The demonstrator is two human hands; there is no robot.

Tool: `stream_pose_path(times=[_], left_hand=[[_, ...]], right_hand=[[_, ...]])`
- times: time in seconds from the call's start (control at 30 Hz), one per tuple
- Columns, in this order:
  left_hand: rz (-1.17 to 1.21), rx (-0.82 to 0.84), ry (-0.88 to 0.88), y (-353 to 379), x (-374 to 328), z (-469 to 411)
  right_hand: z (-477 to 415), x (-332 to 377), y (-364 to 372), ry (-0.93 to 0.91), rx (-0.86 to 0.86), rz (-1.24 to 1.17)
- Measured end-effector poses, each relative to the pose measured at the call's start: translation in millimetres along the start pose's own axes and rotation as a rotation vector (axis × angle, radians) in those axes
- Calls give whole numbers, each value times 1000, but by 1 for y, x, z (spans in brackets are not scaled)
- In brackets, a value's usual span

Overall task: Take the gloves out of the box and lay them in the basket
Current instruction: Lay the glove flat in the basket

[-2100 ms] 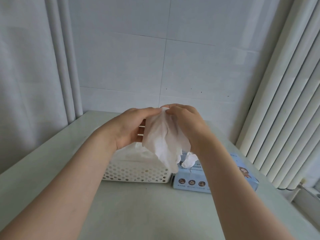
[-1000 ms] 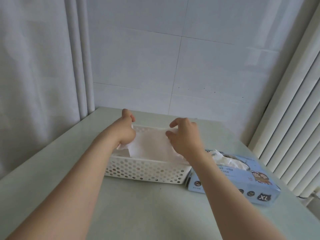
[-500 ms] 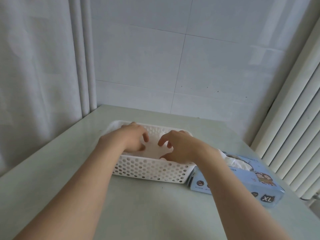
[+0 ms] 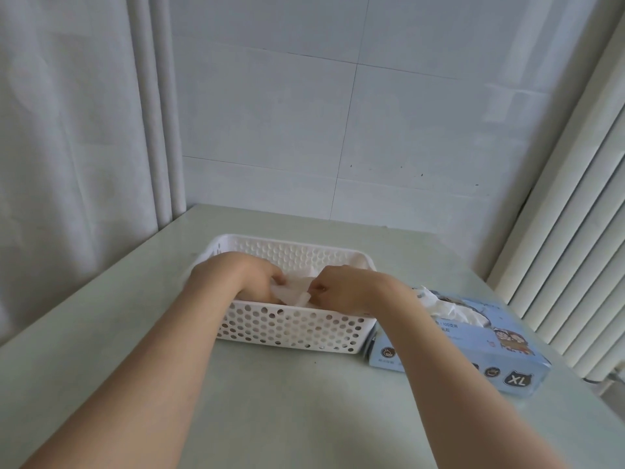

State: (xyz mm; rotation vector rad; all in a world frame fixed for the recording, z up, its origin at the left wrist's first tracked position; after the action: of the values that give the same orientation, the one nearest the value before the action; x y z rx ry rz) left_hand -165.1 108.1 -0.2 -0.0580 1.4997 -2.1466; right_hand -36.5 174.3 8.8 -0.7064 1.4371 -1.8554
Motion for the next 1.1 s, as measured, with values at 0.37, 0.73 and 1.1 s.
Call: stream_pose_path(times=[0.37,0.73,1.1], left_hand=[[61,-292,275,-31,-81,39],[45,-576,733,8,-189,73],[-89,-529,682,43,-199,61]], right_hand=[[63,-33,-54,105,-740,-133],[157,-127,-37,93,-972,-437],[155,-153,-9,177,-874,-284]])
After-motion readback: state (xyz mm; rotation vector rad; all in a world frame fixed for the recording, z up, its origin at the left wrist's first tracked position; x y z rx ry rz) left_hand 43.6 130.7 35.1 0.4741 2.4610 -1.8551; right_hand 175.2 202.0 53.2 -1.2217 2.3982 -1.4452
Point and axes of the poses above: each hand's wrist, its own z-axis away from the middle knuckle, its own y-axis out of the palm, x = y × z, the point moved 9 cm from there along -z, towards the middle knuckle, and after that the axes turned 9 degrees about z, right-handed, at the moved point
